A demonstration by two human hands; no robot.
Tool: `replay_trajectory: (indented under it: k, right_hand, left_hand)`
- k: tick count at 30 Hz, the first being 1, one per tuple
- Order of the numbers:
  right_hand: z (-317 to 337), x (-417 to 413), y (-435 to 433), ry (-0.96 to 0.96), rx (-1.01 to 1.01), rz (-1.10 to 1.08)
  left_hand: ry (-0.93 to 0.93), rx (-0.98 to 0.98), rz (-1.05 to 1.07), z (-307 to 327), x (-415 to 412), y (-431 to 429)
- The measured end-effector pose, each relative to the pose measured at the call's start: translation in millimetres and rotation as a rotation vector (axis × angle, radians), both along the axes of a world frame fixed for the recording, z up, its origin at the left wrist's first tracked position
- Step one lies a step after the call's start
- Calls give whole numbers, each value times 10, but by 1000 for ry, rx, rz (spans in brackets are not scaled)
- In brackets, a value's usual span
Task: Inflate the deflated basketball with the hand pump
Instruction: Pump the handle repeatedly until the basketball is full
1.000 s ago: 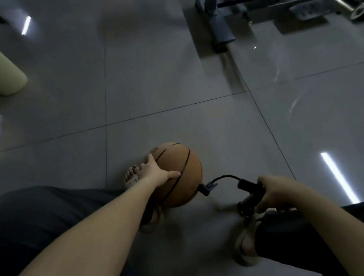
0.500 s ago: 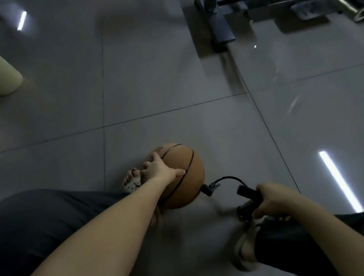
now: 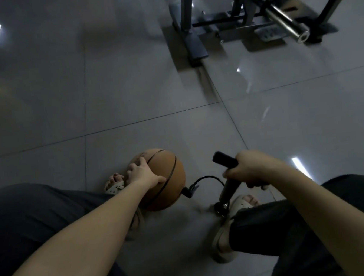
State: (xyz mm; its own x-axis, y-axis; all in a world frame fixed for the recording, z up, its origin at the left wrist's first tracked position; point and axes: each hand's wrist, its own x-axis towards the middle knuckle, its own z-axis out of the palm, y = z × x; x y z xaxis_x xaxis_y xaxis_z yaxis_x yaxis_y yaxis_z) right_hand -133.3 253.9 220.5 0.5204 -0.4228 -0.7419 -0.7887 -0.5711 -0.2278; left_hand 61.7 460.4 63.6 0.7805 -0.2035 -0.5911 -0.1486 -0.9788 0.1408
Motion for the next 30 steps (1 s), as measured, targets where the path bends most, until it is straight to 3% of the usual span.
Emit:
replay_trajectory:
  k: [4,11,22,30]
  right_hand:
    - [222,0,37,-3,20,-72]
    - [-315,4,99,-19,106,-217]
    - [-1156,-176,155,-44,87,-227]
    - [-949,-135,201,19,110,-174]
  left_hand:
    - [-60,33,-79,-19,-44,-10]
    - [-125,21,-113,-88,-36,-113]
    - [-189,69,-194,-145,-45,-215]
    - [-95,100,-181,-7,-37,-198]
